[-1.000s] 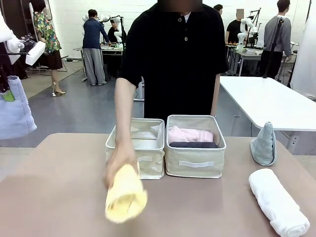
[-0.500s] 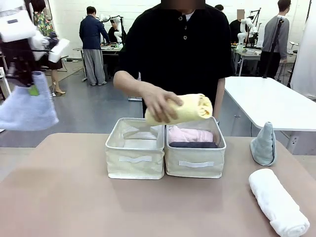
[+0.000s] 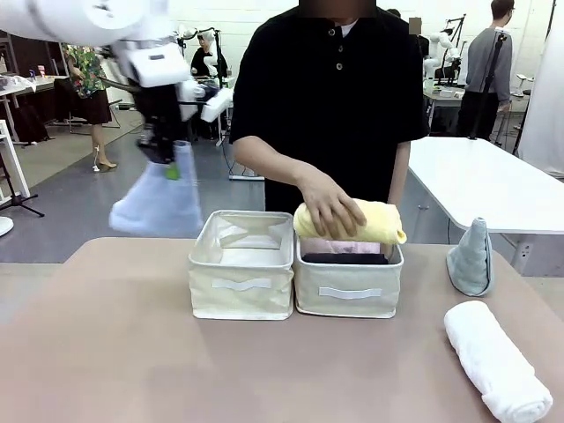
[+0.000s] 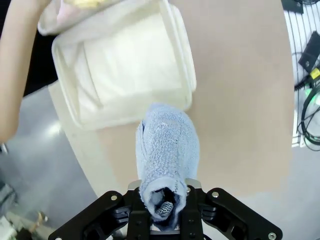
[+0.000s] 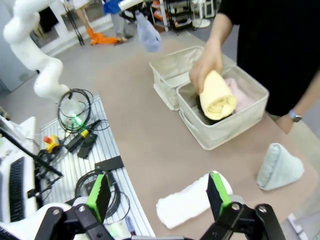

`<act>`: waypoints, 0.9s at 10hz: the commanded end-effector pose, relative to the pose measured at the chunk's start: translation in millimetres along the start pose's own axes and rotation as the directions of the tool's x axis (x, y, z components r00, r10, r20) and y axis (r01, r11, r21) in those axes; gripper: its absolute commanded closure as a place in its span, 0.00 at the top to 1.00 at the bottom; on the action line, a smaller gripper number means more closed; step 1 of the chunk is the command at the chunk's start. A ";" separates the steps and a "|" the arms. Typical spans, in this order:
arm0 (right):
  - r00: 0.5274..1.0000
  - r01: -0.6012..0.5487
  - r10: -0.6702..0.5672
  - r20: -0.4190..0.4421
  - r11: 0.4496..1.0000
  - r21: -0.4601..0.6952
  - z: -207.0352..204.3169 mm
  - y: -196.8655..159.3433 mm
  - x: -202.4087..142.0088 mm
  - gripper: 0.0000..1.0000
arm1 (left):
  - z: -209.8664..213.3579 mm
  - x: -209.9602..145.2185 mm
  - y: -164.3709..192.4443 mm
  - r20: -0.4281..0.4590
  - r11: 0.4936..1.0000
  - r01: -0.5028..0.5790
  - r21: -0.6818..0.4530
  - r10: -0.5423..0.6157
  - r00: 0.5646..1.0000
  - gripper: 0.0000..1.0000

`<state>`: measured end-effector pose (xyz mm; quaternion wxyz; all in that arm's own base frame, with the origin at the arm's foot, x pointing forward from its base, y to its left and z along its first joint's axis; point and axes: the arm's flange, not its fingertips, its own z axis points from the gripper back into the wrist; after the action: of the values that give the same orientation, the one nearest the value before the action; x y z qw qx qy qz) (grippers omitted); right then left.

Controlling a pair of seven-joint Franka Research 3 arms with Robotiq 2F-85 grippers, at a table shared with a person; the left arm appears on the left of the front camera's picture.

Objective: Sort the towels based on their folding style.
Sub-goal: Pick up one triangle-folded towel and place it in the left Fabric basket.

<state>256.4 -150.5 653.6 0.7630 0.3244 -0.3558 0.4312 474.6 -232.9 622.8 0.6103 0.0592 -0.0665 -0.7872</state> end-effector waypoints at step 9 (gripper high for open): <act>1.000 -0.005 0.005 0.008 1.000 0.008 -1.3 0.1 -0.8 1.00 | -19.8 79.1 51.4 0.110 0.996 0.028 -0.085 -0.018 0.994 0.17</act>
<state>256.5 -150.5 653.4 0.7631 0.3245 -0.3557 0.4312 508.5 -321.3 610.1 0.5989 -0.0105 -0.0639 -0.7982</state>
